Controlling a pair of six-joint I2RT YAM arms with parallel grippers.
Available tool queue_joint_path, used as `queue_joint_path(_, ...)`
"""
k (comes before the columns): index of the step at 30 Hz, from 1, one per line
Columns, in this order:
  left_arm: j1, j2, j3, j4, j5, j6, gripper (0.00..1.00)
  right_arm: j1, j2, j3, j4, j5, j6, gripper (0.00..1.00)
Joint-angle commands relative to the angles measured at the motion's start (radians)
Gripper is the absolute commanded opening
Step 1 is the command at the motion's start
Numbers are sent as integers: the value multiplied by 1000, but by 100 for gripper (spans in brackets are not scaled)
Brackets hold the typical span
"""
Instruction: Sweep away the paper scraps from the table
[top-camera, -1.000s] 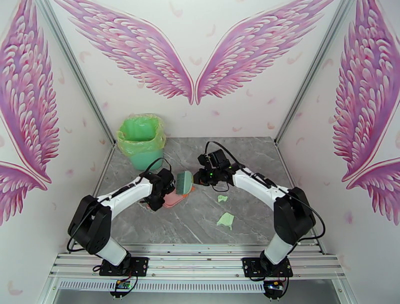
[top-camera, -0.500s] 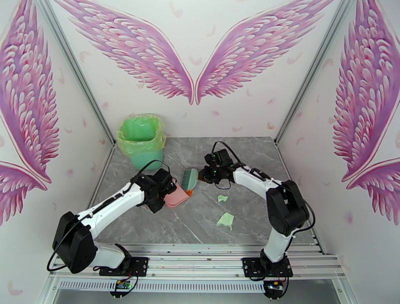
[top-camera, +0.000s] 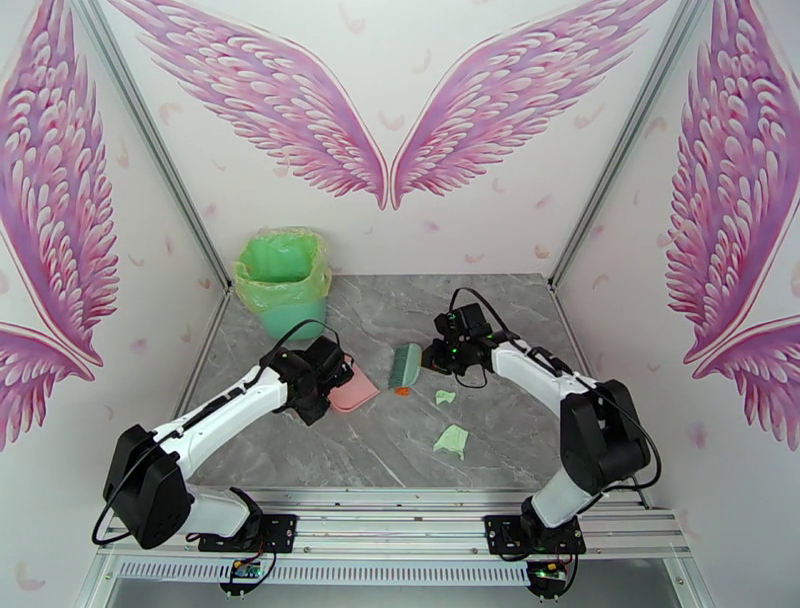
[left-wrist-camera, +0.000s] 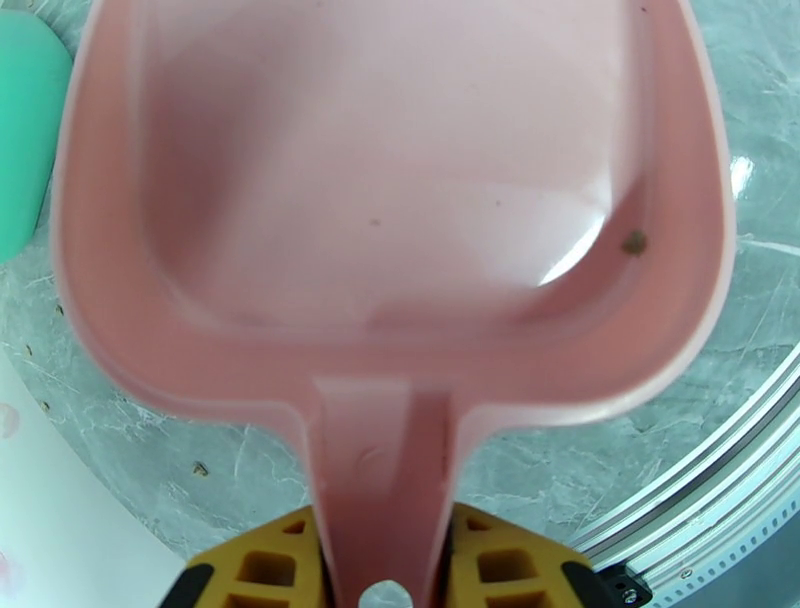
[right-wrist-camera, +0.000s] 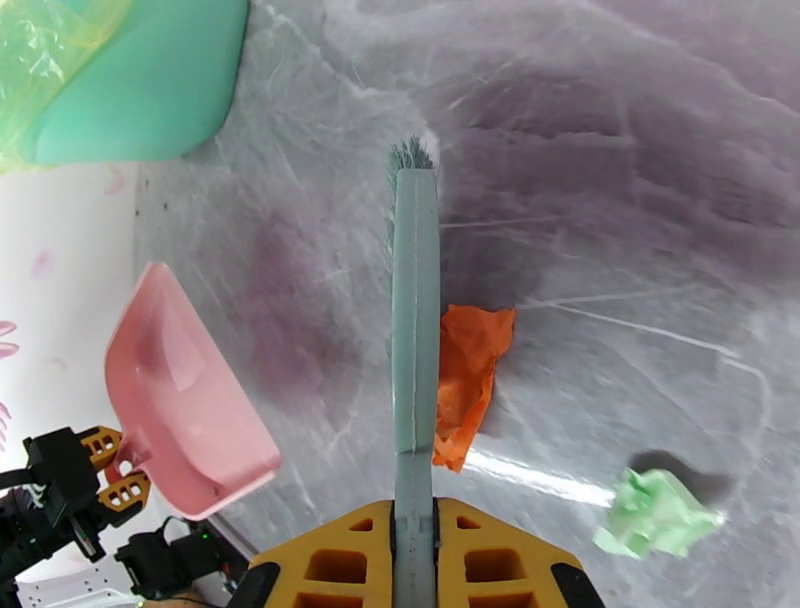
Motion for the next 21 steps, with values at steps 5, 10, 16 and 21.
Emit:
queue_joint_path(5,-23,103,29,40,11,12,0,-63,-201,-9,-177,39,-136,0)
queue_joint_path(10,-35,127,57,52,16,8,4,-63,-339,57,-356,70,-198,0)
queue_joint_path(16,-37,171,60,81,-1,15,16,-64,-486,18,-532,119,-242,0)
queue_joint_path(21,-35,245,76,141,55,12,16,-64,-547,-39,-538,142,-231,0)
